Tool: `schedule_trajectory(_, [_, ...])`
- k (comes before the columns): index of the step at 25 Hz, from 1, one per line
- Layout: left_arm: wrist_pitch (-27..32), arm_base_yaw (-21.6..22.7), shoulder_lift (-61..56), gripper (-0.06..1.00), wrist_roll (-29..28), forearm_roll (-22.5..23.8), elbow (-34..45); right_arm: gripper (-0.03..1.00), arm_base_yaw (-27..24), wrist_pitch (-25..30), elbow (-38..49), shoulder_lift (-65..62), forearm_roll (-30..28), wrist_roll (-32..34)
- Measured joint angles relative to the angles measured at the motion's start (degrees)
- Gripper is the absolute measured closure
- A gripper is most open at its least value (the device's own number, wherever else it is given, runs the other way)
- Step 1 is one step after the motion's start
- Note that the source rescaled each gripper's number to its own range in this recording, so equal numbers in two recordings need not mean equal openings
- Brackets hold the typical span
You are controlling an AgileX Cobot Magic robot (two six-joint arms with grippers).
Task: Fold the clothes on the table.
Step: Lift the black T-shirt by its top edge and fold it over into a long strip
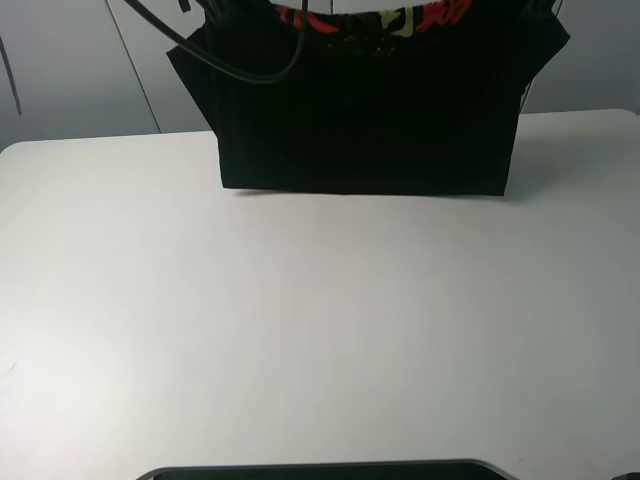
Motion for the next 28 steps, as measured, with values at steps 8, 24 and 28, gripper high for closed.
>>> schedule_trajectory(8, [10.67, 3.18, -0.29, 0.94, -0.71, -2.92, -4.51, 0.97, 0.0, 7.27, -5.92, -0.14, 1.87, 5.31])
schedule_trajectory(24, [25.38, 3.18, -0.81, 0.94, 20.51, -38.25, 8.12, 0.97, 0.0, 38.09, 14.36, -0.14, 24.79, -2.67])
schedule_trajectory(28, [25.58, 3.18, -2.64, 0.94, 24.16, -40.29, 19.23, 0.97, 0.0, 33.03, 23.94, -0.14, 26.19, -4.62])
